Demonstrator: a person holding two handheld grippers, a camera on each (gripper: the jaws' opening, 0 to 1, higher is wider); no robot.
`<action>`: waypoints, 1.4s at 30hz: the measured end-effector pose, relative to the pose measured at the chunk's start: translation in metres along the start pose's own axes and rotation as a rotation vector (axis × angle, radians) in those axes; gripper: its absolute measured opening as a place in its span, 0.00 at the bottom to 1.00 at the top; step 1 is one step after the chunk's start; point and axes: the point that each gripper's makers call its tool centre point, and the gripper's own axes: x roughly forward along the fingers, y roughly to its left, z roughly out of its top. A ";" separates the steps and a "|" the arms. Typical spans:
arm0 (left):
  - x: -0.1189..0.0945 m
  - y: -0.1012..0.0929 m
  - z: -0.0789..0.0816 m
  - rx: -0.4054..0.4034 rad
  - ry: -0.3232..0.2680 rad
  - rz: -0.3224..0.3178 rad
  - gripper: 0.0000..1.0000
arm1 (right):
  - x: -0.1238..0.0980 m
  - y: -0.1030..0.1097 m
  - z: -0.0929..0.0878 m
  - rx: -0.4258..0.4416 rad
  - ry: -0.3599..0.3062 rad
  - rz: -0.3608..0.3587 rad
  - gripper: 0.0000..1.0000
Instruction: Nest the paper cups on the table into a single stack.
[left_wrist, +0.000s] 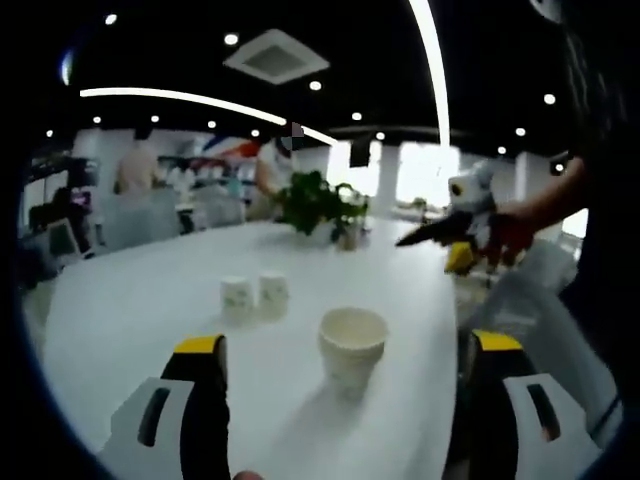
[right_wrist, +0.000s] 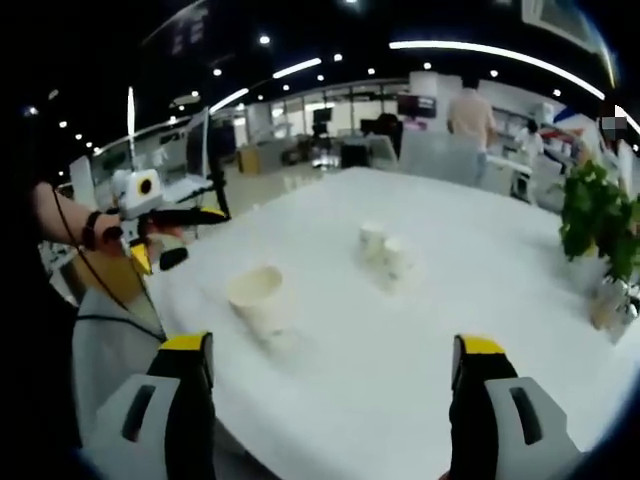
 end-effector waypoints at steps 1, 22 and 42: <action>-0.001 0.000 -0.002 0.008 0.009 0.002 0.98 | 0.000 -0.004 0.002 -0.005 -0.001 -0.005 0.97; 0.000 0.001 -0.009 -0.016 0.027 0.026 0.98 | 0.071 -0.056 0.041 -0.195 0.086 0.067 0.91; 0.004 0.004 -0.014 -0.047 0.032 0.047 0.98 | 0.149 -0.075 0.051 -0.211 0.123 0.134 0.79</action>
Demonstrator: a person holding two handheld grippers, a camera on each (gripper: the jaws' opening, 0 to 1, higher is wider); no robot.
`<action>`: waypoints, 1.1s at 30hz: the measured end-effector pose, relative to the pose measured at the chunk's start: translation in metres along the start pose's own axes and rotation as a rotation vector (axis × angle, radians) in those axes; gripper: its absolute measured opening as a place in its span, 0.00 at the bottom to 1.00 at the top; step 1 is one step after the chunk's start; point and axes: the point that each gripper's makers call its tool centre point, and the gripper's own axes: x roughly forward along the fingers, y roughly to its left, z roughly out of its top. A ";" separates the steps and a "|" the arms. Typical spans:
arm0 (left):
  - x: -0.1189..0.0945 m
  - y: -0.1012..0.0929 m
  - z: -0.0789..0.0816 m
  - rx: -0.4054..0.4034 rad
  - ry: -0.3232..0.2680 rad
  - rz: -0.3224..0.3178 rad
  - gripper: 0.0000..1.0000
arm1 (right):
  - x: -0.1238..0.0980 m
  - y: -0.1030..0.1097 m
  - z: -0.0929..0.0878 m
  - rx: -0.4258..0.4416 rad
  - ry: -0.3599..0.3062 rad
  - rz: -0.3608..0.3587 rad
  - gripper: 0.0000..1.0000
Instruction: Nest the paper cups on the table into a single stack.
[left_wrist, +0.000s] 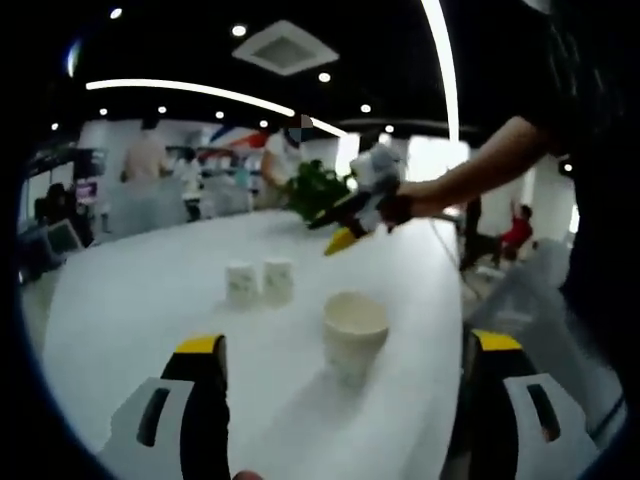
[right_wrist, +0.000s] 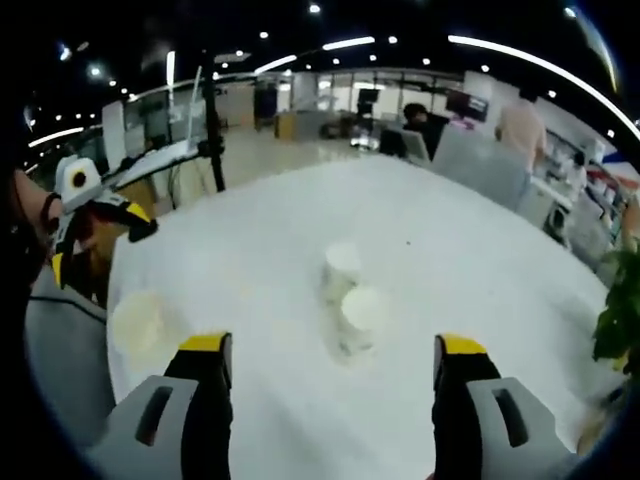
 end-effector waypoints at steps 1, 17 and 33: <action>0.000 0.000 0.000 0.001 0.001 -0.001 0.98 | 0.004 -0.002 -0.001 0.000 0.007 0.002 0.79; 0.000 0.001 -0.005 0.001 0.024 0.002 0.98 | 0.043 -0.025 -0.004 0.023 0.032 0.031 0.66; -0.003 0.012 -0.003 -0.017 0.028 0.041 0.98 | 0.076 -0.036 -0.008 0.014 0.081 0.082 0.54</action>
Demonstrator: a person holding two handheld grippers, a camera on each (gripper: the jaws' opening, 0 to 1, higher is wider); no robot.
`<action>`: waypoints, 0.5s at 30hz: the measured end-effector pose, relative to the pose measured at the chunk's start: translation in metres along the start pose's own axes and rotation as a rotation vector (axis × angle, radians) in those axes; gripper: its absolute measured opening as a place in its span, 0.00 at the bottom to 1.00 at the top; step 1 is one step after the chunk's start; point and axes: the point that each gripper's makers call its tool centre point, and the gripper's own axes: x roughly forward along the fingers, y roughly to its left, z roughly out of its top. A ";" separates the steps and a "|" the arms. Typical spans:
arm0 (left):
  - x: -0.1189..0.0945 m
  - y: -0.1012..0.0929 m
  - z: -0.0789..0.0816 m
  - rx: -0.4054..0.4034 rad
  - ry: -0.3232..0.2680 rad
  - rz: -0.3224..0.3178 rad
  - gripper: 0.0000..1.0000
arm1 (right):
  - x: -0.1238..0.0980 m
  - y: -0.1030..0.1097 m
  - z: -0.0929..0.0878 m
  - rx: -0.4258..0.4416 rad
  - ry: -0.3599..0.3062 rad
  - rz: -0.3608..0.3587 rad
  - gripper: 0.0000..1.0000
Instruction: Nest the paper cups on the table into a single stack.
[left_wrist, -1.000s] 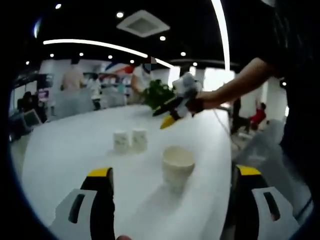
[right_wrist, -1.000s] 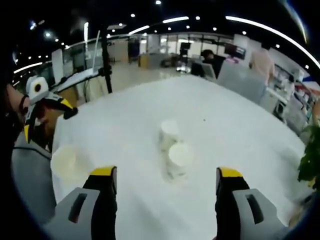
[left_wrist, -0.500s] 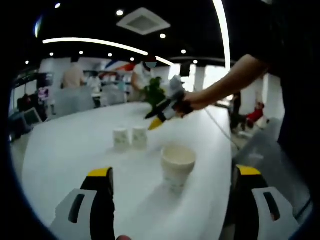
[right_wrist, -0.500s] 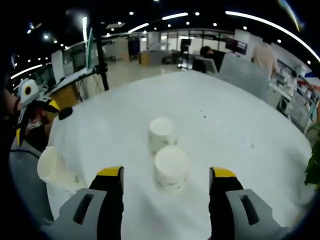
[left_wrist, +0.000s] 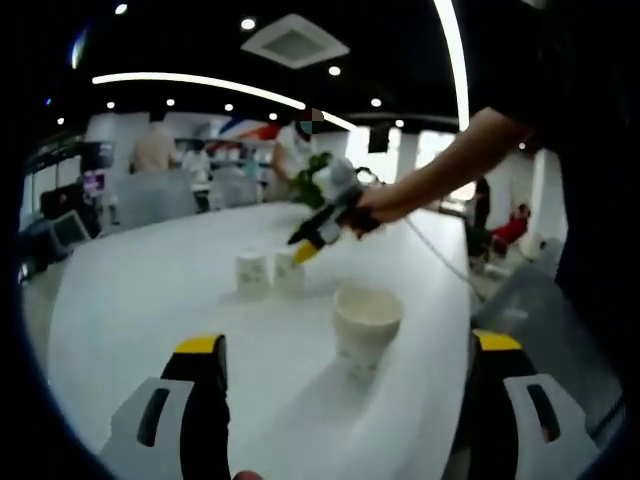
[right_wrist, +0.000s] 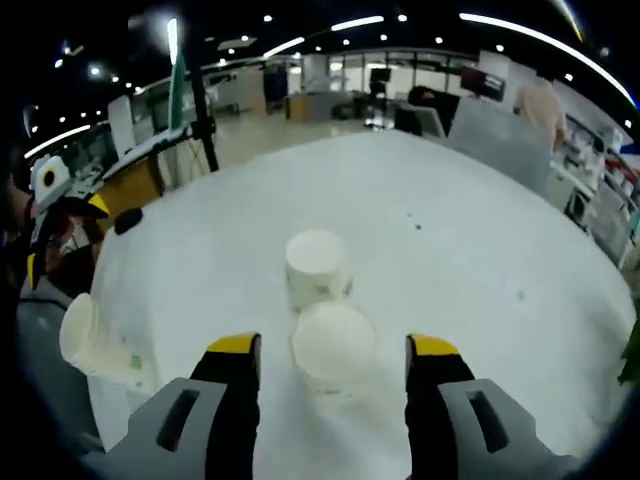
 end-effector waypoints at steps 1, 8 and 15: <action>0.000 0.001 0.002 -0.001 -0.003 0.003 0.98 | 0.001 0.000 -0.001 0.000 0.003 0.003 0.53; -0.005 0.011 0.007 -0.022 -0.027 0.037 0.98 | 0.006 0.000 -0.004 0.002 0.018 0.011 0.49; -0.012 0.019 0.009 -0.041 -0.041 0.065 0.97 | 0.012 0.000 -0.009 -0.013 0.039 0.020 0.42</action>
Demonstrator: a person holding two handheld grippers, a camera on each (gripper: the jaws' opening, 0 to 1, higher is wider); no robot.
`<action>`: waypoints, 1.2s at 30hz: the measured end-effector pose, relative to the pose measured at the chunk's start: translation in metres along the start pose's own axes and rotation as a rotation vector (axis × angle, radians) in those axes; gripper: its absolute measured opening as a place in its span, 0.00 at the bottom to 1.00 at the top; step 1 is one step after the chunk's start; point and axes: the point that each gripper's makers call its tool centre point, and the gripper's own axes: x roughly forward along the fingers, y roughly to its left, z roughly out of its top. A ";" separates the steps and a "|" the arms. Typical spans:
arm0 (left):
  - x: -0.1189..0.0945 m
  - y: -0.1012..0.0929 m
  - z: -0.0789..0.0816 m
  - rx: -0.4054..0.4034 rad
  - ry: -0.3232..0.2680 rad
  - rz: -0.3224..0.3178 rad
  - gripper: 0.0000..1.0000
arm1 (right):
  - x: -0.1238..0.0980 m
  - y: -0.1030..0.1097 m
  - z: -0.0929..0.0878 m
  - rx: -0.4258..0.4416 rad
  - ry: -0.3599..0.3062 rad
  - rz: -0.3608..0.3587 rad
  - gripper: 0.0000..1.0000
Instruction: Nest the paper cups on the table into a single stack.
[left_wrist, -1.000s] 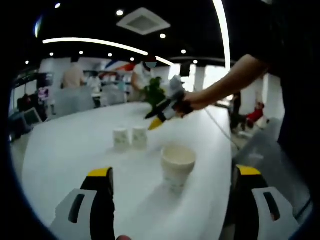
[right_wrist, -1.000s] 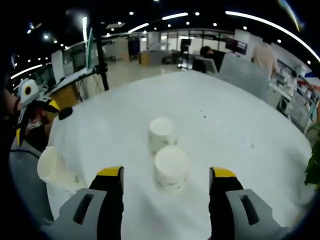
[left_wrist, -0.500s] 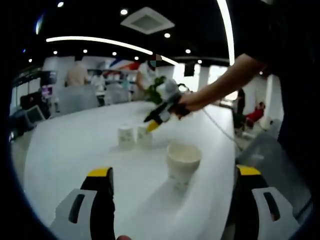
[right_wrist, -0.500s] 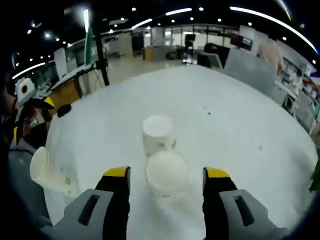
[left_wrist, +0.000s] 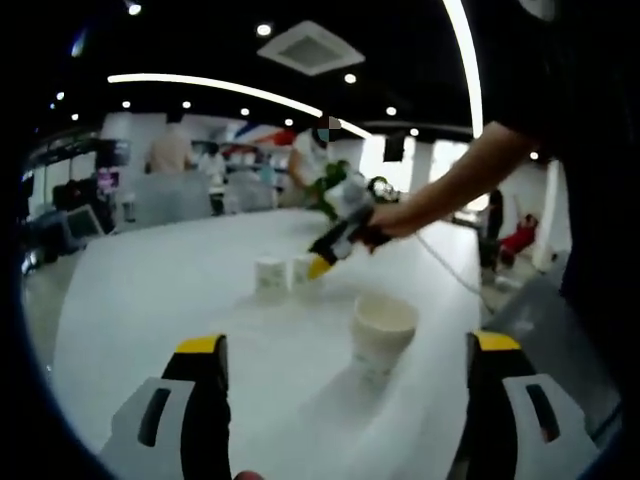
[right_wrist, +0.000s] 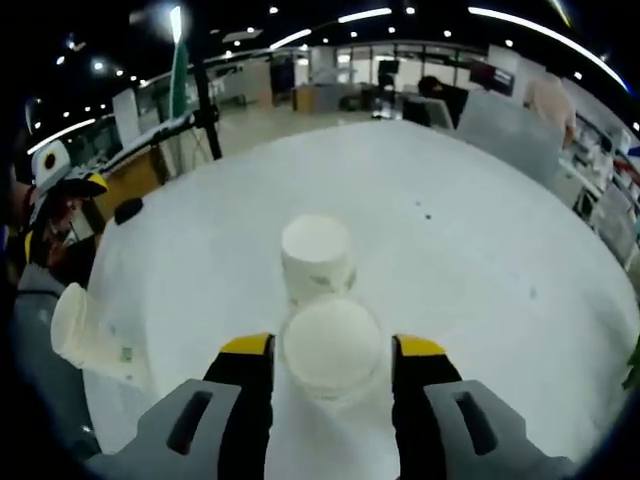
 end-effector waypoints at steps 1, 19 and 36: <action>-0.001 0.001 0.001 -0.001 -0.004 0.005 0.97 | 0.000 0.000 0.000 -0.001 0.002 0.000 0.41; -0.008 -0.001 0.005 0.005 -0.010 0.017 0.96 | -0.018 0.009 -0.009 -0.003 0.024 0.008 0.35; -0.011 -0.011 0.028 0.033 -0.056 -0.013 0.97 | -0.089 0.052 0.024 0.023 -0.091 -0.010 0.35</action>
